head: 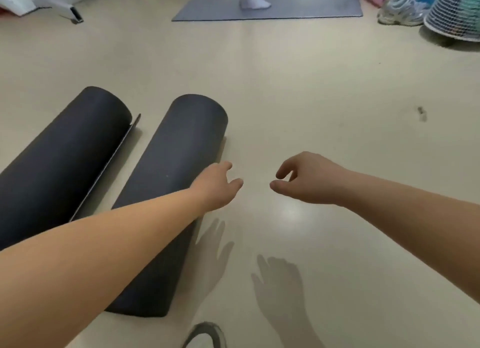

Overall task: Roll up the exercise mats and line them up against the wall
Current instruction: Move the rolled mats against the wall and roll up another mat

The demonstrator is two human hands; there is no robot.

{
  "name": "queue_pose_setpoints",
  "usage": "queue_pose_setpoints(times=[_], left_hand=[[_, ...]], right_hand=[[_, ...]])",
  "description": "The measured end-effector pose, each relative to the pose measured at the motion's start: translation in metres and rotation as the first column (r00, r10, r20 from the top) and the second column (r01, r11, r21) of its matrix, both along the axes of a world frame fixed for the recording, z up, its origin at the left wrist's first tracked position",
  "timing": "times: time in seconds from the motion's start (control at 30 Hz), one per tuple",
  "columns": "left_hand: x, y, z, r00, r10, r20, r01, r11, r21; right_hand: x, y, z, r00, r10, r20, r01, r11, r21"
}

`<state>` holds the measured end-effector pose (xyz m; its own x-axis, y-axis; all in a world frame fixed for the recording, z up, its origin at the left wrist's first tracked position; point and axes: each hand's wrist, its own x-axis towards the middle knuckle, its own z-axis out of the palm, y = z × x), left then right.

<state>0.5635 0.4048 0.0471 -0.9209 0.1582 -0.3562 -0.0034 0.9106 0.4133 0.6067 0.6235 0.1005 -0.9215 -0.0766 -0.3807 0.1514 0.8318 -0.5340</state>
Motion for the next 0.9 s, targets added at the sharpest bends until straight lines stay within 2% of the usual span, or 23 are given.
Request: queue_pose_setpoints(times=[0.07,0.13,0.2,0.23,0.37,0.47,0.57,0.67,0.7,0.8,0.9], left_hand=[[-0.015,-0.043,0.009,0.991,0.002,-0.133,-0.012,0.997,-0.073],[-0.030,-0.090,0.018,0.982,0.003,-0.188,-0.043,0.977,-0.208],[-0.036,-0.135,0.020,0.991,0.065,-0.115,-0.101,0.936,-0.338],[-0.035,-0.155,0.017,0.990,0.127,-0.056,-0.139,0.925,-0.353],[-0.008,-0.200,-0.004,0.922,0.358,0.151,-0.324,0.923,-0.207],[0.007,-0.207,-0.012,0.827,0.488,0.279,-0.492,0.868,-0.059],[0.020,-0.199,-0.022,0.843,0.476,0.251,-0.487,0.873,-0.019],[0.030,-0.201,-0.015,0.857,0.456,0.242,-0.472,0.881,0.012],[0.036,-0.205,-0.010,0.835,0.462,0.298,-0.498,0.866,0.053],[0.062,-0.207,-0.007,0.717,0.455,0.528,-0.586,0.804,0.103],[0.075,-0.191,-0.013,0.662,0.499,0.559,-0.676,0.720,0.158]], right_hand=[[-0.017,-0.045,-0.020,1.000,-0.002,-0.002,0.002,0.996,-0.094],[-0.023,-0.087,-0.042,1.000,-0.005,0.013,0.008,0.977,-0.214],[-0.020,-0.123,-0.064,1.000,-0.007,0.024,0.014,0.947,-0.320],[-0.017,-0.138,-0.075,1.000,-0.001,0.029,0.011,0.933,-0.359],[-0.003,-0.173,-0.108,0.991,0.098,0.088,-0.054,0.912,-0.406],[0.005,-0.181,-0.121,0.970,0.142,0.199,-0.034,0.883,-0.468],[0.013,-0.182,-0.128,0.957,0.120,0.263,0.036,0.854,-0.519],[0.008,-0.179,-0.124,0.987,0.019,0.162,0.067,0.859,-0.508],[0.005,-0.177,-0.125,0.989,-0.016,0.146,0.090,0.851,-0.518],[-0.002,-0.169,-0.128,0.950,-0.118,0.287,0.268,0.778,-0.568],[-0.005,-0.165,-0.133,0.949,-0.104,0.299,0.264,0.783,-0.563]])
